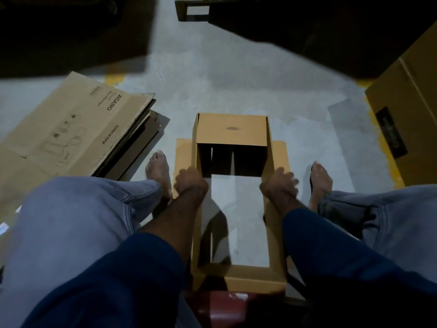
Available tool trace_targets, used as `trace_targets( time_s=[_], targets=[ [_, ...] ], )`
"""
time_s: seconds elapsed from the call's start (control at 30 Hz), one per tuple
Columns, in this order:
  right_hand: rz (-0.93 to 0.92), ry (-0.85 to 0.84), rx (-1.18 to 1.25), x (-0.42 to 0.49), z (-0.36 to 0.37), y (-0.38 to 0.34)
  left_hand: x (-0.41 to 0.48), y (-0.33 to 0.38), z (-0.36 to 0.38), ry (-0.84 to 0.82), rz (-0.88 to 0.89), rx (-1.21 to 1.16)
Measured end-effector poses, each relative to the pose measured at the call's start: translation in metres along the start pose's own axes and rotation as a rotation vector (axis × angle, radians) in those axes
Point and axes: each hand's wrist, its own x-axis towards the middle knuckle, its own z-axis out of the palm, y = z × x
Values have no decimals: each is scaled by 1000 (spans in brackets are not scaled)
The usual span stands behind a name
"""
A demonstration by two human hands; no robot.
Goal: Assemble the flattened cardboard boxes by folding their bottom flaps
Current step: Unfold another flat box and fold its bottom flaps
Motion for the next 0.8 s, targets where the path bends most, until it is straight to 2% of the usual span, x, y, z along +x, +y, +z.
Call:
trace_targets(
  time_s=[0.07,0.17,0.27,0.33,0.43,0.5,0.53,0.6,0.7,0.8],
  targets=[
    [-219,74,32,7,-10,-25,17,22,-6,-2,122,-102],
    [-466,-121,-10,30,-11,-60,38,59,-21,-230,358,-122],
    [-539,-261,-156,46,3,-73,52,69,-13,-325,442,-11],
    [-580,-203,-229,54,10,-73,57,65,-8,-312,443,9],
    [-664,125,-305,60,9,-75,67,55,2,-244,461,43],
    [-730,336,-326,68,0,-86,71,50,4,-97,473,81],
    [-756,390,-318,75,-7,-94,75,50,3,-17,481,94],
    [-802,407,-300,93,-25,-110,85,55,-6,117,513,125],
    [-805,393,-345,122,-53,-131,113,69,-26,225,552,189],
    [-766,252,-427,152,-63,-150,142,79,-43,266,584,219]
  ],
)
